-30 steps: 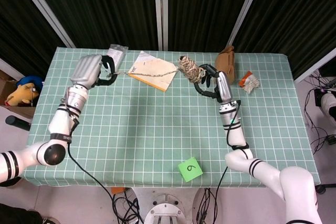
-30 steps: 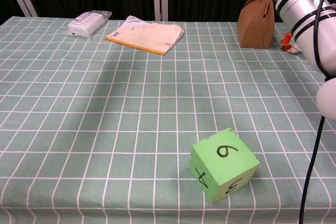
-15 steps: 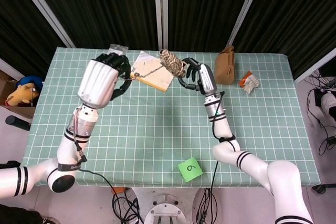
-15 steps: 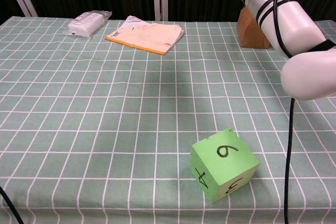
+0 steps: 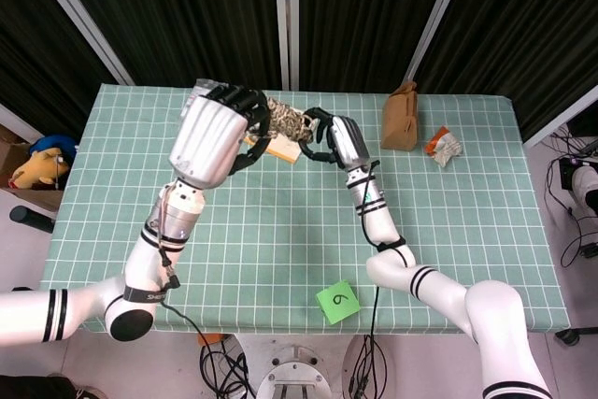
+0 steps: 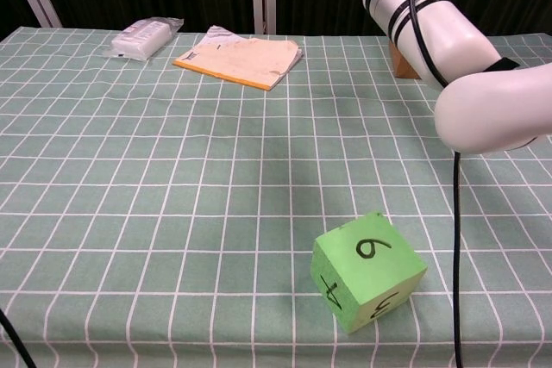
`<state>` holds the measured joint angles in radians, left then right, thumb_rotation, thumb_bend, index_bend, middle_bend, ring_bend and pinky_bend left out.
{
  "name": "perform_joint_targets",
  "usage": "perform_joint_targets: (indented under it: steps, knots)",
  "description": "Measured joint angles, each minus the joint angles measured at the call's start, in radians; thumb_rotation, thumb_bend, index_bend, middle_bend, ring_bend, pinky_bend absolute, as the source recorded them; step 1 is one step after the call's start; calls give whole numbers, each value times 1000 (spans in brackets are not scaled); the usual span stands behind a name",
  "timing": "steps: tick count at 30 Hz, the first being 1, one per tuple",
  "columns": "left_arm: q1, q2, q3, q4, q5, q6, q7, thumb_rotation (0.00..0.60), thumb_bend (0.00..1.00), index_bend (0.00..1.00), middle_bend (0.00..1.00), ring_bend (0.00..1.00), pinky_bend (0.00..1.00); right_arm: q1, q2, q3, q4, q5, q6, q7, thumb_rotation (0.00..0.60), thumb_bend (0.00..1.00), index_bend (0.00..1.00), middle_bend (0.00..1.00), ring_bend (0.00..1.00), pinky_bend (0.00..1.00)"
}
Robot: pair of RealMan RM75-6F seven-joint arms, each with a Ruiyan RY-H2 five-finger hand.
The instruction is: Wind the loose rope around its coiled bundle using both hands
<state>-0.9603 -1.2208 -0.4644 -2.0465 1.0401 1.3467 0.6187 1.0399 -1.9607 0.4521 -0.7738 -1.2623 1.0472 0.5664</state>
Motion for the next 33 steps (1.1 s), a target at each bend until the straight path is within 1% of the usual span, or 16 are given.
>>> perform_joint_targets:
  steps: [7,13,16,20,24,26,33]
  knots:
    - [-66,1,-87,-52,-227,-50,-5,600,544,818,462,422,526,21,-8,-10,2,1,-32,-40,600,677,864,650,639,816]
    - [-136,2,-178,-81,-470,-68,-27,600,543,818,464,422,527,30,-5,-22,-10,-4,-59,-47,600,677,866,655,640,816]
    - [-184,4,-220,-84,-589,-74,-33,600,543,818,464,422,527,32,5,-36,-32,-19,-69,-49,600,671,869,656,639,816]
    - [-267,9,-260,-65,-729,-81,-22,600,544,819,464,422,527,30,24,-63,-71,-56,-65,-46,600,671,872,657,640,816]
    - [-328,16,-270,-10,-810,-93,1,600,545,819,470,422,527,20,48,-103,-107,-108,-42,-40,600,664,873,657,639,816]
    - [-343,21,-269,23,-827,-106,10,600,545,819,473,422,528,14,61,-122,-123,-132,-32,-26,600,663,874,658,640,816]
    - [-374,45,-259,178,-913,-188,12,600,541,819,469,422,528,-17,126,-196,-194,-235,30,83,600,668,874,658,640,816]
